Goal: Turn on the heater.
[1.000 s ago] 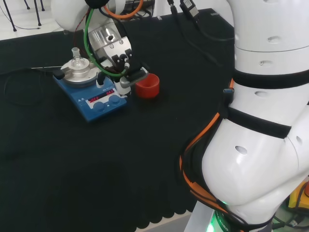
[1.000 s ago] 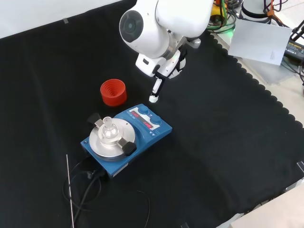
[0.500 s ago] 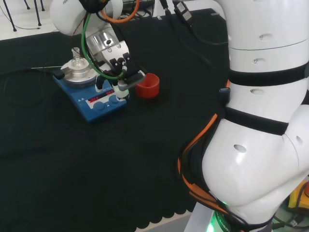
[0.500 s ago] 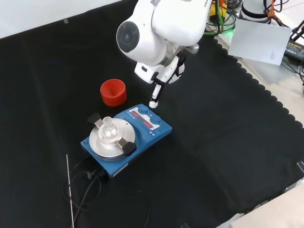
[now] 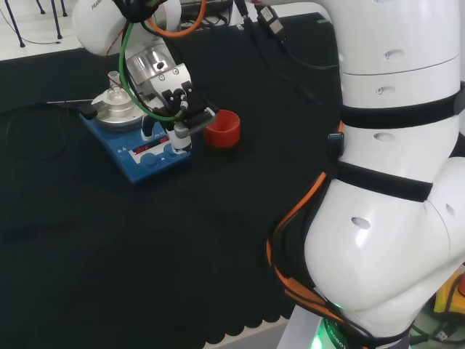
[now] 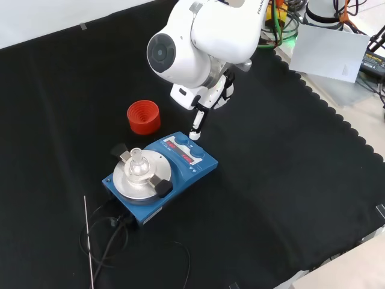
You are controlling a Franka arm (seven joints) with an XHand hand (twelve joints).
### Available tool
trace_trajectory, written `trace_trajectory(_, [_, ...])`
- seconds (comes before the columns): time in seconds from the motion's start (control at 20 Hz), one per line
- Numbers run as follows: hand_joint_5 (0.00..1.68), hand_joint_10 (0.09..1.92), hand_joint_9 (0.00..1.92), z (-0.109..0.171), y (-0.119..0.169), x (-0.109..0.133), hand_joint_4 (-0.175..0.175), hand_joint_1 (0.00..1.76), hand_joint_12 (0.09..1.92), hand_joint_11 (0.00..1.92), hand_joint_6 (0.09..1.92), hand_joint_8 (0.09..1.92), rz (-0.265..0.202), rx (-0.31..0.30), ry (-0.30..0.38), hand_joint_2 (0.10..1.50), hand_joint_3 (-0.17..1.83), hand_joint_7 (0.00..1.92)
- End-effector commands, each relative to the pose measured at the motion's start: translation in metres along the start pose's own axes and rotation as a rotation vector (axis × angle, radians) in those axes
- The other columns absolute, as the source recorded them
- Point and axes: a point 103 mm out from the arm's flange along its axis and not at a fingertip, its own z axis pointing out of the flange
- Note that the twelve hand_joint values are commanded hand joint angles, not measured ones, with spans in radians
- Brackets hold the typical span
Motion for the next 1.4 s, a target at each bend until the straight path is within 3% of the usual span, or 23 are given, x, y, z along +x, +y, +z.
trace_trajectory(0.05, [0.28, 1.70, 1.92, 0.015, -0.003, 0.003, 0.004, 1.59, 1.55, 1.92, 0.09, 1.92, -0.008, 0.012, -0.001, 0.51, 1.31, 1.72])
trace_trajectory(1.4, [0.28, 1.69, 1.92, 0.020, 0.010, 0.012, 0.004, 1.59, 1.55, 1.92, 0.09, 1.92, -0.004, 0.037, 0.005, 0.50, 1.32, 1.71])
